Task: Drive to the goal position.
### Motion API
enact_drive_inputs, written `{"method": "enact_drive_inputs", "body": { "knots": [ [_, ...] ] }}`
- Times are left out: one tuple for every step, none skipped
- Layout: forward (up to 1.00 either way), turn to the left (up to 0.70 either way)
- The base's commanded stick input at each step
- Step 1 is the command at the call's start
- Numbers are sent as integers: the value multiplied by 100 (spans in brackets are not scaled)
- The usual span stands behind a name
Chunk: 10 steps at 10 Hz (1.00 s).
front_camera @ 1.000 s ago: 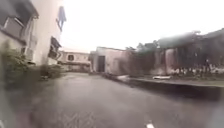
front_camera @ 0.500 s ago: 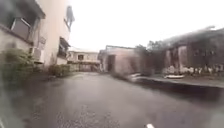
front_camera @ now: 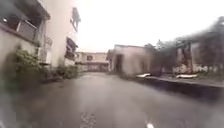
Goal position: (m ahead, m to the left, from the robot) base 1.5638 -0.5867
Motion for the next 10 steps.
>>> {"method": "enact_drive_inputs", "body": {
  "knots": [
    [50,8],
    [50,8],
    [50,8],
    [50,8],
    [50,8],
    [50,8],
    [50,8],
    [50,8],
    [50,8],
    [50,8]
  ]
}}
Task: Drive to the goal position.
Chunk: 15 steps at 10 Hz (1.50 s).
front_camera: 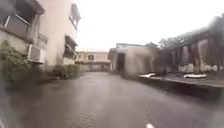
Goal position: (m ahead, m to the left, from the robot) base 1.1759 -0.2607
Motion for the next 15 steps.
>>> {"method": "enact_drive_inputs", "body": {
  "knots": [
    [50,8],
    [50,8],
    [50,8],
    [50,8],
    [50,8],
    [50,8],
    [50,8],
    [50,8],
    [50,8],
    [50,8],
    [50,8],
    [50,8],
    [50,8],
    [50,8],
    [50,8]
  ]
}}
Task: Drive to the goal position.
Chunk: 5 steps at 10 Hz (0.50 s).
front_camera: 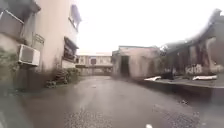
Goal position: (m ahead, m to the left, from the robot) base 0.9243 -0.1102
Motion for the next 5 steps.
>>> {"method": "enact_drive_inputs", "body": {
  "knots": [
    [50,8],
    [50,8],
    [50,8],
    [50,8],
    [50,8]
  ]
}}
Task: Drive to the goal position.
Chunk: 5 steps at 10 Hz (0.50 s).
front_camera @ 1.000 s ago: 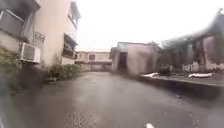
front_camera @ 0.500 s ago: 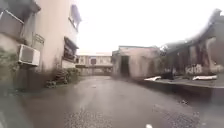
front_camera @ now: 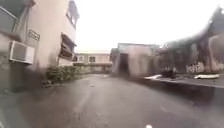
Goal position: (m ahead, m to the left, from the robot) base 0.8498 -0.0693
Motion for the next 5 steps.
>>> {"method": "enact_drive_inputs", "body": {
  "knots": [
    [50,8],
    [50,8],
    [50,8],
    [50,8],
    [50,8]
  ]
}}
